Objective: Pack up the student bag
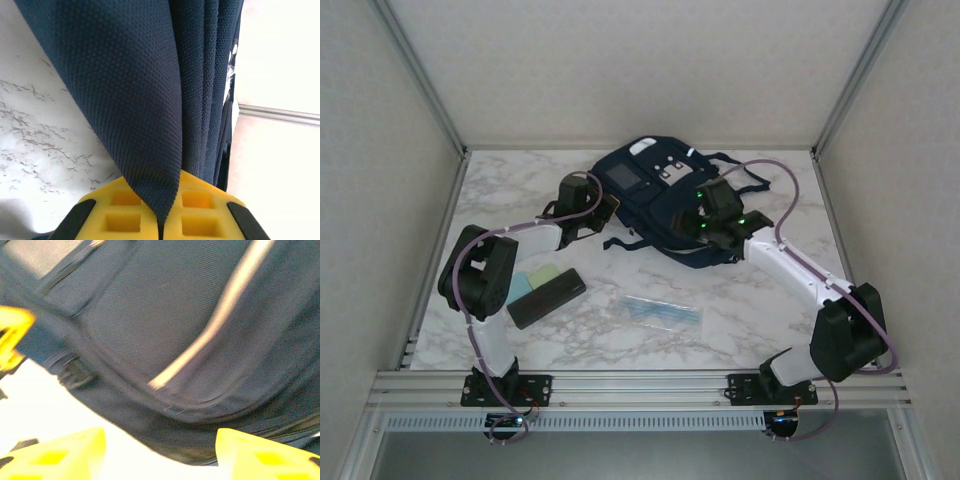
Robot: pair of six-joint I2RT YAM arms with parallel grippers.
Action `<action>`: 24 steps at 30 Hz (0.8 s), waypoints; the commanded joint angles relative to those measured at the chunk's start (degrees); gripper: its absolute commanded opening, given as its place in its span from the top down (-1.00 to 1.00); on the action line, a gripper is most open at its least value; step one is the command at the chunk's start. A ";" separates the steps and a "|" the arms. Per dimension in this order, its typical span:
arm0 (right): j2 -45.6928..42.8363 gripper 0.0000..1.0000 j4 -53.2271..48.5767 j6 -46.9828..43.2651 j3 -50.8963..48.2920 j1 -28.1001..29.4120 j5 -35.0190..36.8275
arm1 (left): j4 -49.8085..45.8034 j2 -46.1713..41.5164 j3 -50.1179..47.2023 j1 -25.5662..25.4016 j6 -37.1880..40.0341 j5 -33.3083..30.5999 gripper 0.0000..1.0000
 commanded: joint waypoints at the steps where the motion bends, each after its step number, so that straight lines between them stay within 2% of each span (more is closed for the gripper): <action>1: 3.00 -0.15 2.01 3.28 1.18 5.90 1.44 | 5.60 -4.09 0.65 -2.13 -2.95 -0.02 1.00; 5: 10.05 -0.01 9.37 7.29 2.76 12.95 5.01 | 4.88 -5.37 0.43 -3.31 -2.91 -1.43 1.00; 10: 18.10 0.06 15.51 9.04 6.15 17.37 9.87 | 5.50 -6.11 -0.77 -4.07 -4.00 -2.04 1.00; 12: 20.57 0.07 15.54 9.95 7.51 18.07 13.21 | 6.09 -6.53 -1.35 -4.29 -4.64 -2.11 1.00; 16: 24.26 0.05 15.12 11.06 8.97 18.46 24.40 | 6.11 -7.59 -2.34 -4.88 -5.09 -2.61 1.00; 24: 30.89 0.03 14.59 5.77 15.62 18.46 40.28 | 5.84 -9.28 -4.07 -6.01 -6.04 -2.28 1.00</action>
